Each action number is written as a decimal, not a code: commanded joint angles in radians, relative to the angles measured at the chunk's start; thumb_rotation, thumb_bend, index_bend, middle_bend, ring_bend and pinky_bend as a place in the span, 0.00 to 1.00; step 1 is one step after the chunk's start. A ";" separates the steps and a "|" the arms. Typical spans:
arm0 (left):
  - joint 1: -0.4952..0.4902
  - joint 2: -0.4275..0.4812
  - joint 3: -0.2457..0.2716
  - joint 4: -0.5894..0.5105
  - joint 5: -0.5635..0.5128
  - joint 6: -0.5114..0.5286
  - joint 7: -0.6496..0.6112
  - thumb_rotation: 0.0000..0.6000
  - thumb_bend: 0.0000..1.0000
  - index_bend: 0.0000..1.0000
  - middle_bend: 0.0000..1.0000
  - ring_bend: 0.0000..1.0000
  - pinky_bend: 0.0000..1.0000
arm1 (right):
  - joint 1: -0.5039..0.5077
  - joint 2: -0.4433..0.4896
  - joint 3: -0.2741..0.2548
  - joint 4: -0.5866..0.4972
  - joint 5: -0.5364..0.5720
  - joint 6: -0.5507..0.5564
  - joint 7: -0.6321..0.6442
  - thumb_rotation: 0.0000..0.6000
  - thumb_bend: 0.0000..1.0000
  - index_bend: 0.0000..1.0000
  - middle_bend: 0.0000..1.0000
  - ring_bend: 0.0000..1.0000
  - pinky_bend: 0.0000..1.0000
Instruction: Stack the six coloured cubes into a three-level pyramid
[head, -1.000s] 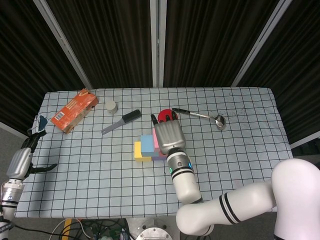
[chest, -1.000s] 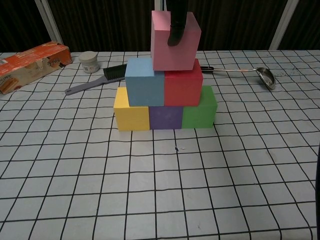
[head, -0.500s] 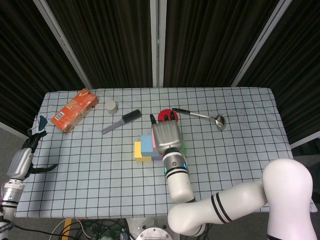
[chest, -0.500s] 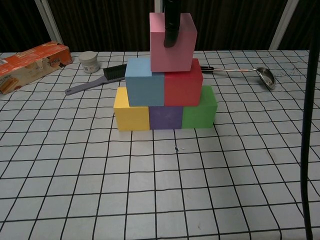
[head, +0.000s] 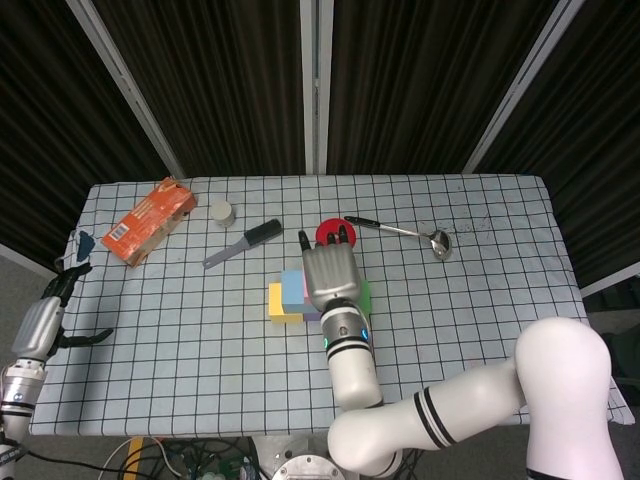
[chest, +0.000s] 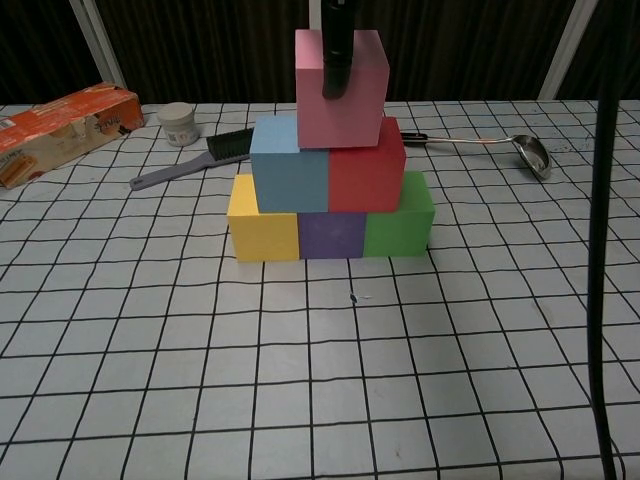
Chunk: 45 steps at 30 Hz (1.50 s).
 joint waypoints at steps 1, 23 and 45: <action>0.000 0.000 0.001 0.001 0.001 0.001 -0.002 1.00 0.06 0.05 0.09 0.00 0.07 | 0.002 -0.008 0.007 0.005 0.004 0.008 -0.008 1.00 0.15 0.00 0.57 0.14 0.00; 0.004 -0.003 0.006 0.023 0.000 -0.004 -0.027 1.00 0.06 0.05 0.09 0.00 0.07 | -0.010 -0.062 0.046 0.039 -0.019 0.035 -0.059 1.00 0.15 0.00 0.56 0.15 0.00; 0.006 -0.008 0.006 0.040 -0.004 -0.009 -0.048 1.00 0.06 0.05 0.09 0.00 0.07 | -0.027 -0.093 0.069 0.069 -0.043 0.039 -0.098 1.00 0.15 0.00 0.56 0.15 0.00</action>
